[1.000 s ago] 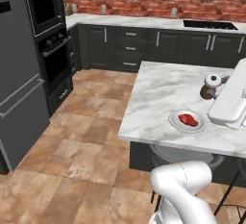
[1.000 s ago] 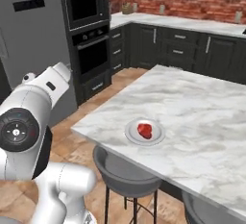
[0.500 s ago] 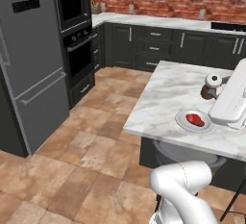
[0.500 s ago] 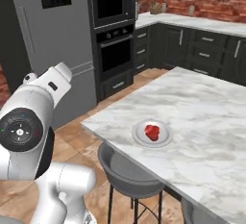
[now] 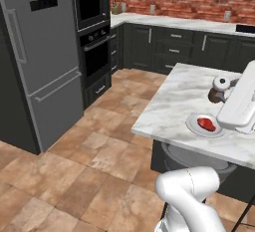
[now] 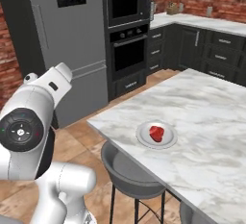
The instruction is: Retrieve the shaker from the cabinet and place it next the steak on a plate on the dining table.
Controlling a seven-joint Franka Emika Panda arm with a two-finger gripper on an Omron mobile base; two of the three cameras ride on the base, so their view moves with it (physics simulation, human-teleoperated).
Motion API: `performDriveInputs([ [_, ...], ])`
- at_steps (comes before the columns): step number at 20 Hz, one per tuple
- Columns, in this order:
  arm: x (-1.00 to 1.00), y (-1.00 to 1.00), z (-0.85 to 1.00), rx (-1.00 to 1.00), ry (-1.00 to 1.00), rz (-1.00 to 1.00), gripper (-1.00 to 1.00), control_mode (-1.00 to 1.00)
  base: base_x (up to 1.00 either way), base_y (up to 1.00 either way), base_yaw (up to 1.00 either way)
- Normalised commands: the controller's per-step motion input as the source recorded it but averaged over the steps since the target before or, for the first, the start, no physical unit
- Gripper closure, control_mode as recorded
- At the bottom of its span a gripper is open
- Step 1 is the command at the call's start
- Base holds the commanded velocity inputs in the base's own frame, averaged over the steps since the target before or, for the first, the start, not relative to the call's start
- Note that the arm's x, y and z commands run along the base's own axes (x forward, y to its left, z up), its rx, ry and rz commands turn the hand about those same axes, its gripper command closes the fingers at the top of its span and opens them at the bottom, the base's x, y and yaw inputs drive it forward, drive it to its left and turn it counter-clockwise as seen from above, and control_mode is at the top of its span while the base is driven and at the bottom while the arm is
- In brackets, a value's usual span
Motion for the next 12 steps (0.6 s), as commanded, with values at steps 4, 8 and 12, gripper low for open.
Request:
performDriveInputs([
  [4,0.00,0.00,0.00,0.00,0.00,0.00,1.00,1.00,0.00,-0.08,0.03],
  [8,0.00,0.00,0.00,0.00,0.00,0.00,1.00,1.00,0.00,0.00,0.00],
  [12,0.12,-0.27,-0.08,0.00,-0.02,-0.03,1.00,-1.00,0.00,0.00,0.00],
])
